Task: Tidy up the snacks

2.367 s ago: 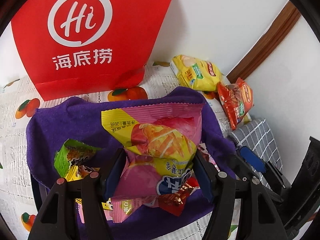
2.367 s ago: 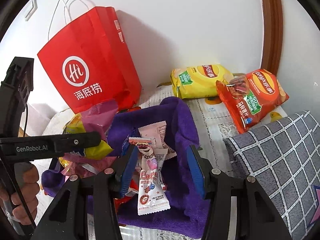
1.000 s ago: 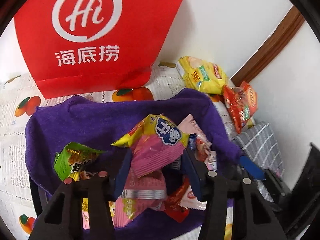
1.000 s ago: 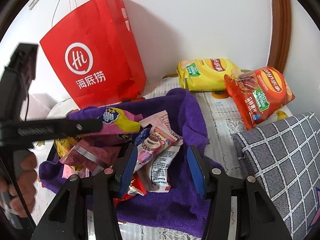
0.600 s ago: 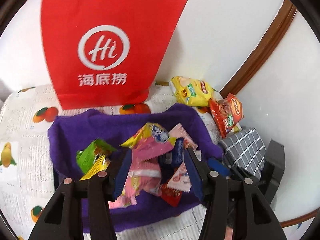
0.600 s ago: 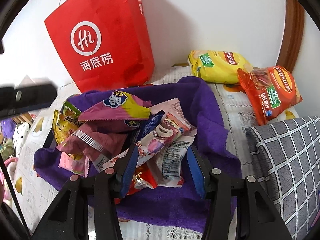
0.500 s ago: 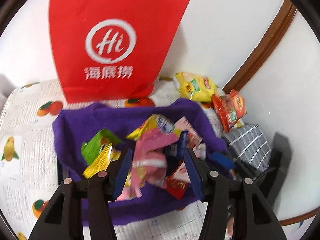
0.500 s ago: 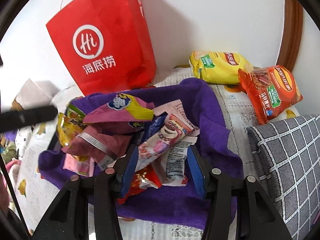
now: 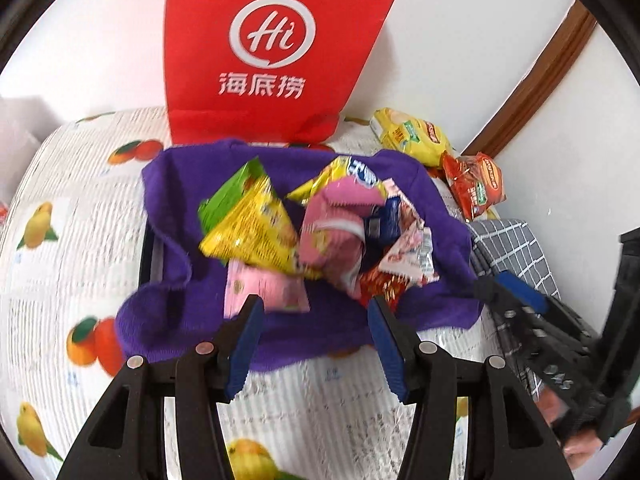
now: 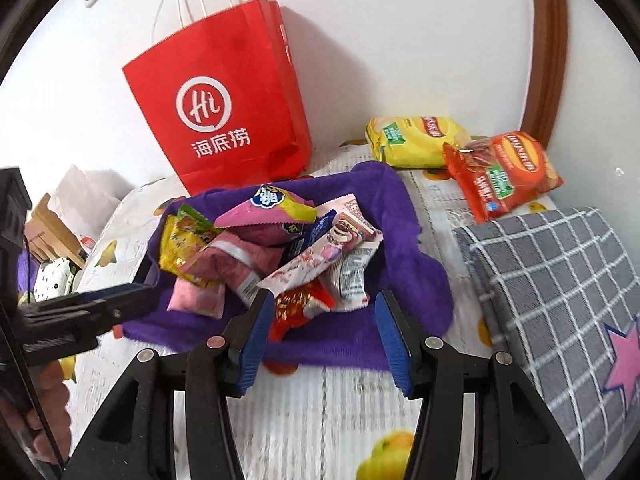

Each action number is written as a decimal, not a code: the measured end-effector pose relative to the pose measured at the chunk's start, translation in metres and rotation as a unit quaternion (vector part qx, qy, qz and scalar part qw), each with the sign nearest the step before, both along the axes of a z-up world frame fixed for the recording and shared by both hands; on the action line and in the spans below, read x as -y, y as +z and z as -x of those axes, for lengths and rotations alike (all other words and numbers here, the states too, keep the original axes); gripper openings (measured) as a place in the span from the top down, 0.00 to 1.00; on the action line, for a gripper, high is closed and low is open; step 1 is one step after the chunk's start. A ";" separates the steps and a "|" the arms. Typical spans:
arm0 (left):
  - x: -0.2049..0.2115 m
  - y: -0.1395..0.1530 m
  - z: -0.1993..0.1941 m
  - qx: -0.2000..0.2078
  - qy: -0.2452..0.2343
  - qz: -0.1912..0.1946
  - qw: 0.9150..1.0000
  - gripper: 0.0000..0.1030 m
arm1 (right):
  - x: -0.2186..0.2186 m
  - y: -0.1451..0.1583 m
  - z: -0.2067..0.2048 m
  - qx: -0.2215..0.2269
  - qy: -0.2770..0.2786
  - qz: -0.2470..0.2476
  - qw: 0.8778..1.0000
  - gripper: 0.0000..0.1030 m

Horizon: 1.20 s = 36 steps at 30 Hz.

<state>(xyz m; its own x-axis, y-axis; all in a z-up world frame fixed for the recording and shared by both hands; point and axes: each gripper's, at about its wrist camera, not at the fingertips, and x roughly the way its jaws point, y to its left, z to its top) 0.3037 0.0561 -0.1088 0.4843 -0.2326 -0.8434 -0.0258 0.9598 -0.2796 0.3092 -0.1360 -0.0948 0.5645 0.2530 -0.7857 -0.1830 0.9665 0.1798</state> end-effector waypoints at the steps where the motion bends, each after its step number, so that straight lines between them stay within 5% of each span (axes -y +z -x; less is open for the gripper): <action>1: -0.001 0.000 0.007 -0.001 0.003 0.000 1.000 0.48 | 0.000 0.004 0.006 0.003 -0.001 0.000 1.000 0.44; 5: -0.001 0.010 0.029 0.013 0.008 0.002 1.000 0.38 | 0.005 0.024 0.031 0.012 -0.009 -0.003 1.000 0.36; 17: 0.007 0.059 0.108 0.081 0.015 -0.031 0.996 0.23 | -0.008 0.063 0.108 0.041 -0.001 0.038 0.998 0.35; 29: 0.019 0.088 0.198 0.138 0.026 -0.058 0.988 0.06 | 0.011 0.082 0.194 0.071 -0.054 0.041 0.995 0.00; 36: 0.022 0.098 0.243 0.167 0.038 -0.063 0.983 0.01 | 0.021 0.085 0.233 0.079 -0.065 0.054 0.993 0.00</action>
